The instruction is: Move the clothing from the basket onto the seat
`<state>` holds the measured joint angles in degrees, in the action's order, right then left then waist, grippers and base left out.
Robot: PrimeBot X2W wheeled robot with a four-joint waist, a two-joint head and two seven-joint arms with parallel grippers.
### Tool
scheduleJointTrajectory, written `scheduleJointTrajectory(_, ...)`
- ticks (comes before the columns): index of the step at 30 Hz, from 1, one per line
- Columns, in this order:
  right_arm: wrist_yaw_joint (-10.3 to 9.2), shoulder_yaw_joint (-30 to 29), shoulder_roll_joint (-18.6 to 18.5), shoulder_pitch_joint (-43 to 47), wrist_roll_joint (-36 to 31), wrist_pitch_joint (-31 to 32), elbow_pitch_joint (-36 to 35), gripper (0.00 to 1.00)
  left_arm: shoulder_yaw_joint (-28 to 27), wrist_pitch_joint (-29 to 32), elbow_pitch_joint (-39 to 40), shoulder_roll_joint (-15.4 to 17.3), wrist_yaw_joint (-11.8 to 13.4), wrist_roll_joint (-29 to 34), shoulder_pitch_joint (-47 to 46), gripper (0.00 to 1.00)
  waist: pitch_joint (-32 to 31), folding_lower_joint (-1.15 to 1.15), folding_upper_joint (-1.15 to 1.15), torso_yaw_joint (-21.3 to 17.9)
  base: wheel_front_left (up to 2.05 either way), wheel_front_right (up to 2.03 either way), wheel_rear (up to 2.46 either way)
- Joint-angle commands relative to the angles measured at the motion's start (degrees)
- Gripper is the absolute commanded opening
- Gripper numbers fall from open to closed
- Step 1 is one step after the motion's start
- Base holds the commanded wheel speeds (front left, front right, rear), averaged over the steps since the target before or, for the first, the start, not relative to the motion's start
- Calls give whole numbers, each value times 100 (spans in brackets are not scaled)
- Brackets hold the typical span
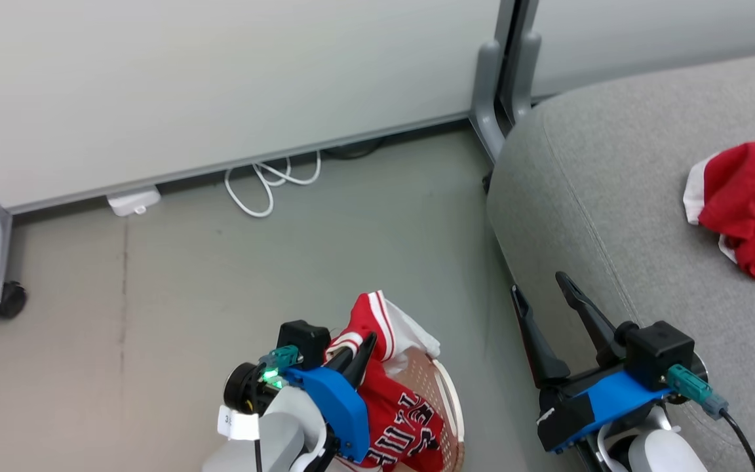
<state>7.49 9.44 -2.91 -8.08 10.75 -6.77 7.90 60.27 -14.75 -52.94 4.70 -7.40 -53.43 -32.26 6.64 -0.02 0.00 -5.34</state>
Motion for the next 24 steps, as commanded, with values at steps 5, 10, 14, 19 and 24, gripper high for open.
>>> scheduleJointTrajectory(5,1,-2,-5,202,53,66,-18,100,28,-45,187,0,-12,-104,-233,0,-400,2,0,227,0,0,0)
scheduleJointTrajectory(10,1,-36,-4,348,56,127,-21,100,75,-49,377,-31,-12,-114,-483,0,-636,2,0,322,0,0,0)
scheduleJointTrajectory(14,1,-58,-2,439,55,139,-55,100,70,-50,510,-44,-12,-43,-744,0,-725,2,0,389,0,0,0)
scheduleJointTrajectory(19,1,-37,0,542,86,165,-45,100,136,-51,613,-95,-12,-113,-1108,0,-794,2,0,519,0,0,0)
scheduleJointTrajectory(24,1,-46,2,615,75,203,-57,100,246,20,634,-145,-11,-210,-1483,0,-827,2,0,644,0,0,0)
